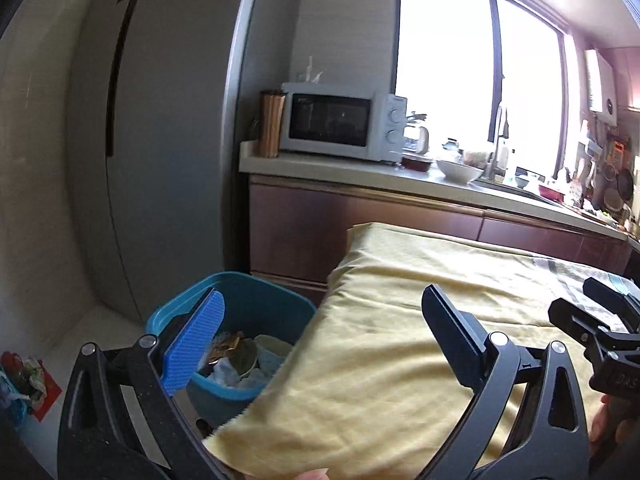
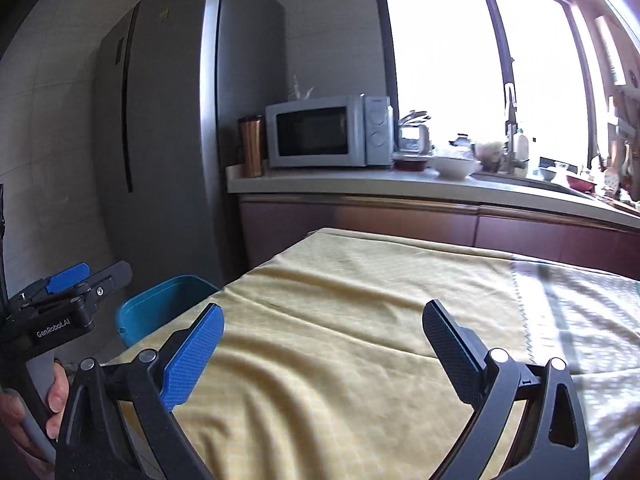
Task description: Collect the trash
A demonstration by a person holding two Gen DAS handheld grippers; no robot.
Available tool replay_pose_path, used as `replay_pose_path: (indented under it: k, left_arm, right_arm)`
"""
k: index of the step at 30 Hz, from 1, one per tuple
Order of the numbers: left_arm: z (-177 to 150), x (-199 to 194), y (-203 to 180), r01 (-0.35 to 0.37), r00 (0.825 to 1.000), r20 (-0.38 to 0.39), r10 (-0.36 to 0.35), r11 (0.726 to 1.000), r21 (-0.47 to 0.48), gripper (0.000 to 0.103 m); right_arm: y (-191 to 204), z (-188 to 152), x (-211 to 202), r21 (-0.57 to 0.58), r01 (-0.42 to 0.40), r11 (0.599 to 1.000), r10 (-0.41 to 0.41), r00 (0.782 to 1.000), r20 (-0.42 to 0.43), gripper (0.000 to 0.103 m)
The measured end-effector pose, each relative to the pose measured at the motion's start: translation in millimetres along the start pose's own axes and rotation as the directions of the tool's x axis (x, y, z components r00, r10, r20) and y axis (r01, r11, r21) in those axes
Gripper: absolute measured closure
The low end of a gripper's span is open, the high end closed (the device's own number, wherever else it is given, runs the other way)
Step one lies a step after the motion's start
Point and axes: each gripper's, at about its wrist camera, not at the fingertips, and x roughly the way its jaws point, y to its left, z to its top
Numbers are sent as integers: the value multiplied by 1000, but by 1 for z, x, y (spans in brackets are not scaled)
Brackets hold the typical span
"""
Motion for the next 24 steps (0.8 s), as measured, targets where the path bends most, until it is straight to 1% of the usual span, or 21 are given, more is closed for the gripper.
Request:
replay_pose_path:
  k: [4,6,9,14,24]
  left_arm:
    - [-5,-7,-19,45,999,5,-45,999,21,6]
    - [-7,-9,-29,50,999,12,-51,998,39,6]
    - [-10,-13,-41,67,997,22,-68,996,65,6]
    - [-13,-20,-54,78,996,36,-82,992,94,6]
    - [-13,-24,-63,90,994,48,-95,991,101,6]
  right_arm:
    - [-12,-9,-20,14,49,999,-50,998,24,7]
    - [-16,-11,-26,11,78,997,-78,996,32,7]
    - [-24,-16,-37,24,95,995,-96,995,32,7]
    - [-32,-23,-43,53,110,992,-112,993,32,7]
    - [-39,-26,-49,67,129,989,-132,990,47,7]
